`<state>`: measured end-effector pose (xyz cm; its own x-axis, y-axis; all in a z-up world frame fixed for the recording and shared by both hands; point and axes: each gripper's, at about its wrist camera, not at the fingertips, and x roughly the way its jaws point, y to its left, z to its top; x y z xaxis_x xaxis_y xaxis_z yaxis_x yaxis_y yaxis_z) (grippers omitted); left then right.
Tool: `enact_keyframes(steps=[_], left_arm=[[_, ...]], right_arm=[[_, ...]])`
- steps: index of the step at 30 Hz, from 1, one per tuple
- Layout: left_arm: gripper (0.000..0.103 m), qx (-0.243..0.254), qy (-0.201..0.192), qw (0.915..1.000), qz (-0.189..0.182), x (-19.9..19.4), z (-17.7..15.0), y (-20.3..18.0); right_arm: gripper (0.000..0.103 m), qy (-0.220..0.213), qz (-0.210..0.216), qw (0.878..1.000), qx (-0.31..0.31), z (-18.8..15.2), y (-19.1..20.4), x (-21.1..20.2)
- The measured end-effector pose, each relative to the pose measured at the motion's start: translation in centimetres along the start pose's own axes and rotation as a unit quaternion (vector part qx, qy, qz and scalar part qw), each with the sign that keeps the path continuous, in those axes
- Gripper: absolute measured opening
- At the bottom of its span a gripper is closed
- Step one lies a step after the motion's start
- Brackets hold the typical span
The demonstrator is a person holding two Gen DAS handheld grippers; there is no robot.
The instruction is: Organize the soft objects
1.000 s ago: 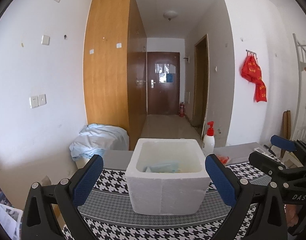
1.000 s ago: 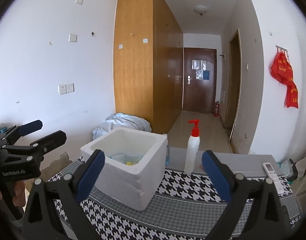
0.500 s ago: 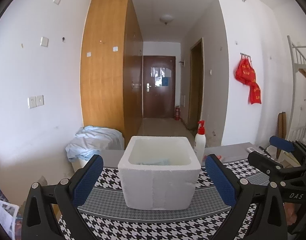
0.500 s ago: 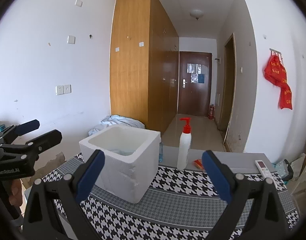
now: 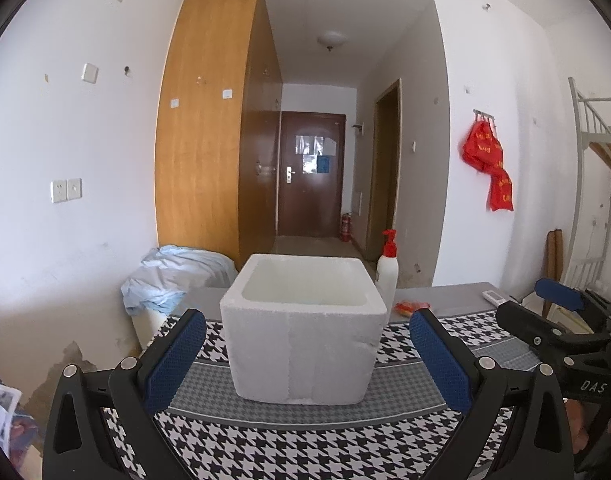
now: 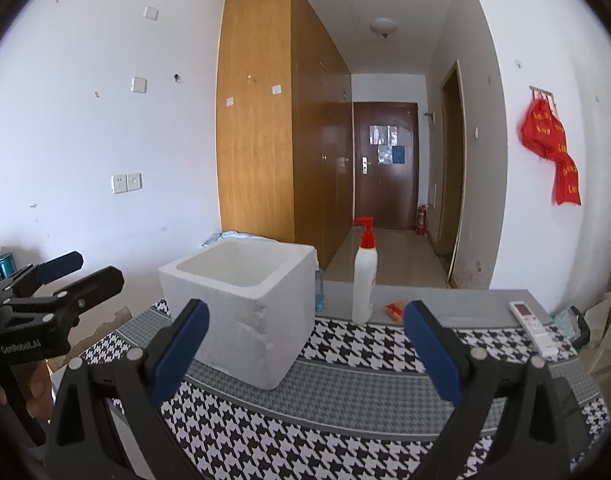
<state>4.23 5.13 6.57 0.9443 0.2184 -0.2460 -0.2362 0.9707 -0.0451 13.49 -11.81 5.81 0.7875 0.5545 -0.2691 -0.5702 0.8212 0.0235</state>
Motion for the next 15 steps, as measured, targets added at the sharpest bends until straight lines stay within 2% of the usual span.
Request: enact_keyframes(steps=[15], left_arm=[[0.102,0.002,-0.011,0.9999,0.005,-0.2,-2.4,-0.3]], right_arm=[[0.099,0.001,-0.013,1.000,0.002,-2.4,-0.3,-0.1]])
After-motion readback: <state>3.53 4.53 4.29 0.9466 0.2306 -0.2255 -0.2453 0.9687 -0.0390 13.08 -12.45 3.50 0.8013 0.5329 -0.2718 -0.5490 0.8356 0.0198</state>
